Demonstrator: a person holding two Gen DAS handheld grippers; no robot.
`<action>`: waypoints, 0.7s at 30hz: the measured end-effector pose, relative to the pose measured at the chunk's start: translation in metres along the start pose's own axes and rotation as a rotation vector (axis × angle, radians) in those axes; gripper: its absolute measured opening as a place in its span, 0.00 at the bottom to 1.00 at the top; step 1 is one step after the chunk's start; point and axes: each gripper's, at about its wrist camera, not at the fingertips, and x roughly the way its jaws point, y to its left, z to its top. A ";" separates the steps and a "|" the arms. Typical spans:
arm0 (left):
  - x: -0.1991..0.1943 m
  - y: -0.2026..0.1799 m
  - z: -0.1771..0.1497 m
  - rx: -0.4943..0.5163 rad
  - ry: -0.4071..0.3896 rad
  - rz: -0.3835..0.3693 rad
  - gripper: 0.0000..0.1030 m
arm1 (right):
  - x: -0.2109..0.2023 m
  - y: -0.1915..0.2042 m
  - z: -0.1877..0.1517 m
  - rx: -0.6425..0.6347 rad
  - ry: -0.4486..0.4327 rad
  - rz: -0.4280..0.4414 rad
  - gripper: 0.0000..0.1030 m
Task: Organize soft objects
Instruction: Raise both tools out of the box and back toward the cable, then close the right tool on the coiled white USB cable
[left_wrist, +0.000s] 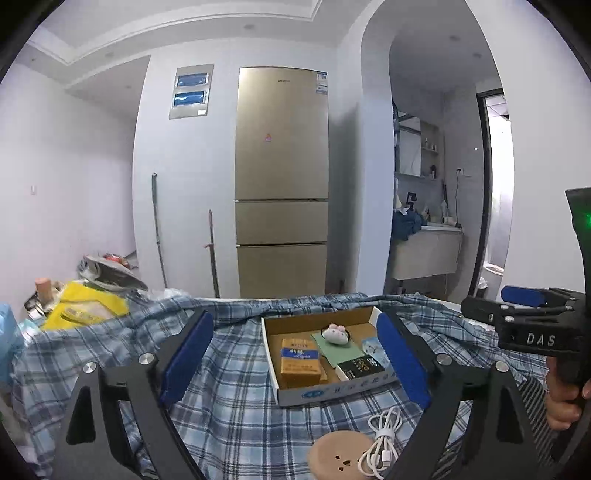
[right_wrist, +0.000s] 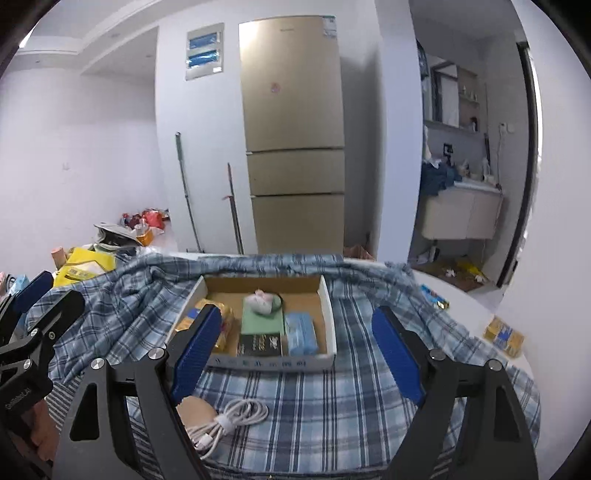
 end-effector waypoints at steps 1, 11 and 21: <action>0.004 0.003 -0.006 -0.020 -0.001 -0.002 0.89 | 0.003 0.001 -0.004 -0.004 0.012 -0.003 0.80; 0.036 -0.004 -0.044 0.049 0.100 -0.001 0.99 | 0.041 0.011 -0.050 -0.013 0.195 0.030 0.80; 0.038 0.010 -0.048 -0.022 0.111 0.011 1.00 | 0.087 0.027 -0.079 0.053 0.466 0.134 0.80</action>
